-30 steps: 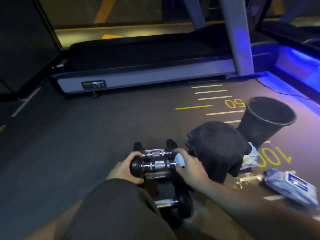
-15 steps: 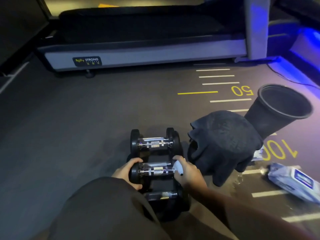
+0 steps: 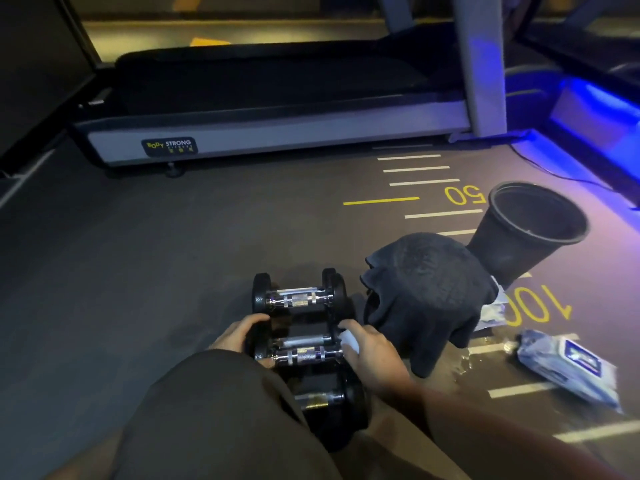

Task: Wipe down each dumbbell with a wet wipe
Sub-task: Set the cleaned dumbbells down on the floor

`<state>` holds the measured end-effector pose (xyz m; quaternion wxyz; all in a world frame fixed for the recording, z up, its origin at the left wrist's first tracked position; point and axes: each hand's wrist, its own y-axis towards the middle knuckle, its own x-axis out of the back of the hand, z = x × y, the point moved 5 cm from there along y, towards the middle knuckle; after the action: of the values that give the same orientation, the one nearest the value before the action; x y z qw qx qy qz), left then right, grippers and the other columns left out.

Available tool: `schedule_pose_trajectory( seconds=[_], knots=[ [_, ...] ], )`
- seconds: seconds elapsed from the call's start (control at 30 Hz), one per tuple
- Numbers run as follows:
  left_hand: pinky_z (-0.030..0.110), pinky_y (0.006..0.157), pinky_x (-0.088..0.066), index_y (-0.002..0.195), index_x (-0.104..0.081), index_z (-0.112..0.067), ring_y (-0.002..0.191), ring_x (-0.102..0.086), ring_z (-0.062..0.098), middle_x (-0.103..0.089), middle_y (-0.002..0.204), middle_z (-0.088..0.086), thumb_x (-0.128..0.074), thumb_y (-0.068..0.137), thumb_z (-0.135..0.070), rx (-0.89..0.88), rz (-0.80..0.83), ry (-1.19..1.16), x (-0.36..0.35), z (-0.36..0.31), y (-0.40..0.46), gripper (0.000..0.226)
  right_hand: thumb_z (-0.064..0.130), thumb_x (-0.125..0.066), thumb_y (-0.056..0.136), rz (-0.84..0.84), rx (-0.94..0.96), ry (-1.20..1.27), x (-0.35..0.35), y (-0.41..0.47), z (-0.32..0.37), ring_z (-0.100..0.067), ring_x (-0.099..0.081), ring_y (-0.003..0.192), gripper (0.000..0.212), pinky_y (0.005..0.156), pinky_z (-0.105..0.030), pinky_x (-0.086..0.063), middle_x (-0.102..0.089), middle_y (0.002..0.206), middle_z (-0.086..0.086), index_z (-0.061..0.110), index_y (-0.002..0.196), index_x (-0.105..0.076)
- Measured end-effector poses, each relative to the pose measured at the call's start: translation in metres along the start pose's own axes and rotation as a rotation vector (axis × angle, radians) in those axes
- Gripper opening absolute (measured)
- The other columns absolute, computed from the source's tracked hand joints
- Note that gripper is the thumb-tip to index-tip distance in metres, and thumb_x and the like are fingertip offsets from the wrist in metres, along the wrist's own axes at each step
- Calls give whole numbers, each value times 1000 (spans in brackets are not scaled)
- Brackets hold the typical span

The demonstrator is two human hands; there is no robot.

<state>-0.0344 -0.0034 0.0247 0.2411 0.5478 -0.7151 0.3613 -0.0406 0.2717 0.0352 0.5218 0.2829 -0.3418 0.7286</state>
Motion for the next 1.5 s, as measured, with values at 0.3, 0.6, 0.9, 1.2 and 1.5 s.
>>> schedule_pose_trajectory(
  seconds=[0.3,0.6,0.9,1.2,1.5],
  knots=[
    [43,104,-48,125,-35,-68,125,-55,8,-54,136,-16,-62,67,-72,-196,-48,200,102,-121,22,64,24,-54,91,-159,181,-35,101,-4,36,-23,-61,100,29,84,-38,-48,-64,107,-2,34,119,-52],
    [42,98,-50,125,-36,-62,110,-60,9,-56,123,-16,-61,65,-69,-471,-14,209,87,-298,46,65,20,-64,87,-388,129,-72,258,-51,5,-26,-64,95,41,73,-30,-42,-68,97,2,27,125,-52],
    [38,94,-51,130,-52,-39,99,-63,20,-61,117,-3,-77,77,-45,-546,54,48,9,-386,90,59,11,-70,73,-573,-199,171,334,-76,-106,-11,-52,42,27,45,-24,-43,-69,64,-4,19,82,-46],
    [40,94,-52,124,-57,-37,101,-63,24,-62,112,-4,-66,62,-60,-541,103,-45,-43,-425,159,66,16,-80,73,-567,-314,214,358,-38,-185,-12,-50,52,18,45,-21,-37,-59,67,2,18,85,-67],
    [22,79,-47,124,-58,-33,83,-57,2,-61,111,-1,-76,86,-28,-557,113,-111,-72,-491,253,43,0,-52,76,-536,-390,410,384,32,-227,-23,-54,44,15,42,-28,-42,-59,56,-16,7,90,-52]
  ],
)
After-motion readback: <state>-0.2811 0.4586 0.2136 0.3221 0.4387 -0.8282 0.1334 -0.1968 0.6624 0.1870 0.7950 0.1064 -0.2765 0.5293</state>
